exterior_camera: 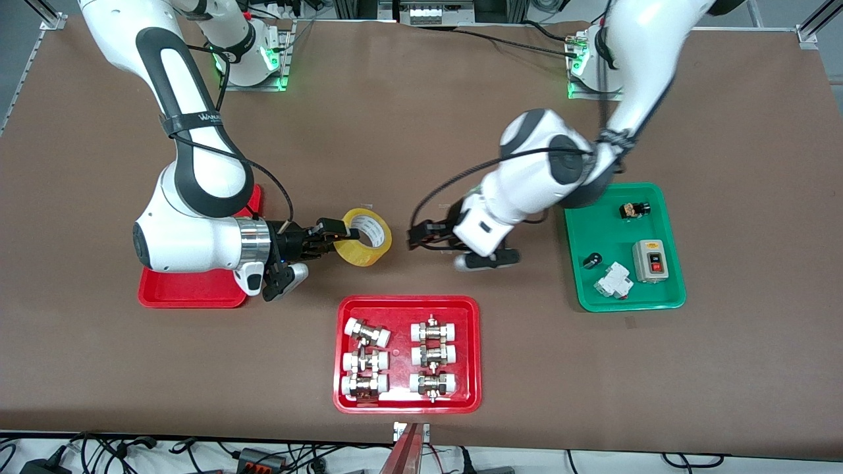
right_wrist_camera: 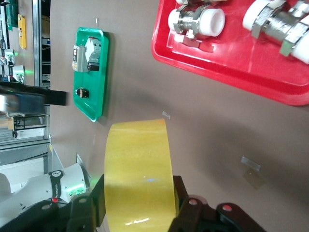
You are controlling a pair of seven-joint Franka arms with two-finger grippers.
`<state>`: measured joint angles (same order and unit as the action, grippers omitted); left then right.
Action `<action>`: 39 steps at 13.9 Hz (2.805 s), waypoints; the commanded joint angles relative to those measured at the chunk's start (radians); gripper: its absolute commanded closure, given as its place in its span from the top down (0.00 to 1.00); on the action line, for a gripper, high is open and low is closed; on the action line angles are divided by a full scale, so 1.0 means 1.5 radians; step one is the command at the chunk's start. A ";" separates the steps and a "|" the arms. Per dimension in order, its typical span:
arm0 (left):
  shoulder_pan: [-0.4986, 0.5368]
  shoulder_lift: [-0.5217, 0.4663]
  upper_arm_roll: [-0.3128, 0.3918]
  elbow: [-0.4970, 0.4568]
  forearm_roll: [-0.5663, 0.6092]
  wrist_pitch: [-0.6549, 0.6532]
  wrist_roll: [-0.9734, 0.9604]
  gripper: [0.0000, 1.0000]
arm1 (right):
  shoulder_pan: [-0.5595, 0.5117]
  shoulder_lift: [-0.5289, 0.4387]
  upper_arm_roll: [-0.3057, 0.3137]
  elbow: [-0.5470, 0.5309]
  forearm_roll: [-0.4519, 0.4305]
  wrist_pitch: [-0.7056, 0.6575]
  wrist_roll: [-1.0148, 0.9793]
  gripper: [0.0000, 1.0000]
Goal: Left arm passes tape to right arm into tray
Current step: 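Open the left gripper and withdraw while the right gripper carries tape, then lower the tape into the empty red tray and open the right gripper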
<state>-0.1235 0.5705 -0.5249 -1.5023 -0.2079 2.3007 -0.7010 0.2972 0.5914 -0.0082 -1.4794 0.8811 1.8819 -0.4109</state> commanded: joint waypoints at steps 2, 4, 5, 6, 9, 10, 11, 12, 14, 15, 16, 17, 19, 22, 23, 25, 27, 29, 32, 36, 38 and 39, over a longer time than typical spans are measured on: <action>0.080 -0.057 -0.006 0.060 0.015 -0.267 -0.002 1.00 | -0.055 -0.005 -0.020 0.007 -0.041 -0.019 -0.007 0.23; 0.115 -0.079 0.005 0.115 0.034 -0.446 -0.001 1.00 | -0.127 -0.009 -0.021 0.008 -0.043 -0.076 -0.004 0.23; 0.137 -0.080 0.001 0.140 0.056 -0.509 -0.001 1.00 | -0.172 -0.009 -0.021 0.006 -0.051 -0.096 -0.004 0.23; 0.153 -0.080 0.004 0.169 0.078 -0.563 -0.001 1.00 | -0.207 -0.008 -0.021 0.004 -0.070 -0.114 -0.004 0.23; 0.205 -0.080 0.002 0.223 0.147 -0.694 0.005 1.00 | -0.306 -0.002 -0.021 -0.008 -0.091 -0.192 -0.002 0.23; 0.215 -0.080 -0.001 0.225 0.173 -0.711 0.034 1.00 | -0.336 -0.001 -0.021 -0.020 -0.091 -0.207 -0.007 0.23; 0.222 -0.083 0.003 0.225 0.193 -0.725 0.080 1.00 | -0.363 0.012 -0.021 -0.023 -0.091 -0.219 -0.011 0.23; 0.233 -0.102 0.008 0.223 0.237 -0.731 0.144 1.00 | -0.387 0.031 -0.021 -0.023 -0.092 -0.230 -0.018 0.23; 0.254 -0.140 0.006 0.179 0.315 -0.713 0.261 1.00 | -0.417 0.056 -0.021 -0.023 -0.093 -0.246 -0.073 0.23; 0.283 -0.165 0.006 0.139 0.304 -0.680 0.291 1.00 | -0.420 0.067 -0.021 -0.023 -0.092 -0.246 -0.092 0.23; 0.310 -0.213 0.006 0.062 0.276 -0.626 0.312 1.00 | -0.421 0.081 -0.021 -0.023 -0.092 -0.248 -0.106 0.23; 0.336 -0.270 0.006 -0.020 0.263 -0.562 0.323 1.00 | -0.422 0.097 -0.020 -0.023 -0.090 -0.249 -0.128 0.23; 0.340 -0.333 0.022 -0.102 0.263 -0.503 0.328 1.00 | -0.425 0.119 -0.020 -0.023 -0.088 -0.246 -0.180 0.23; 0.313 -0.315 0.069 -0.059 0.247 -0.471 0.398 1.00 | -0.432 0.134 -0.020 -0.023 -0.091 -0.245 -0.213 0.23; 0.301 -0.316 0.076 -0.059 0.251 -0.475 0.406 1.00 | -0.434 0.144 -0.021 -0.023 -0.092 -0.246 -0.225 0.23; 0.304 -0.340 0.070 -0.055 0.228 -0.526 0.393 1.00 | -0.440 0.148 -0.021 -0.023 -0.092 -0.244 -0.230 0.75; 0.307 -0.342 0.075 -0.055 0.210 -0.523 0.392 1.00 | -0.435 0.145 -0.021 -0.021 -0.107 -0.241 -0.230 1.00; 0.307 -0.344 0.074 -0.055 0.205 -0.517 0.389 1.00 | -0.422 0.141 -0.020 -0.017 -0.167 -0.219 -0.226 1.00; 0.308 -0.349 0.072 -0.055 0.177 -0.508 0.365 1.00 | -0.403 0.133 -0.021 -0.020 -0.222 -0.207 -0.223 1.00; 0.307 -0.348 0.073 -0.053 0.174 -0.492 0.373 1.00 | -0.361 0.103 -0.021 -0.016 -0.306 -0.171 -0.222 1.00; 0.308 -0.348 0.076 -0.056 0.174 -0.489 0.371 1.00 | -0.338 0.076 -0.021 -0.017 -0.367 -0.140 -0.222 1.00; 0.311 -0.348 0.076 -0.056 0.173 -0.489 0.374 1.00 | -0.326 0.065 -0.021 -0.020 -0.400 -0.132 -0.221 1.00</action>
<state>0.3399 0.0687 -0.4215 -1.5752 0.0718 1.5581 -0.1453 -0.2205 0.7430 -0.0393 -1.4896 0.3592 1.6604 -0.7443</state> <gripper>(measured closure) 0.000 0.000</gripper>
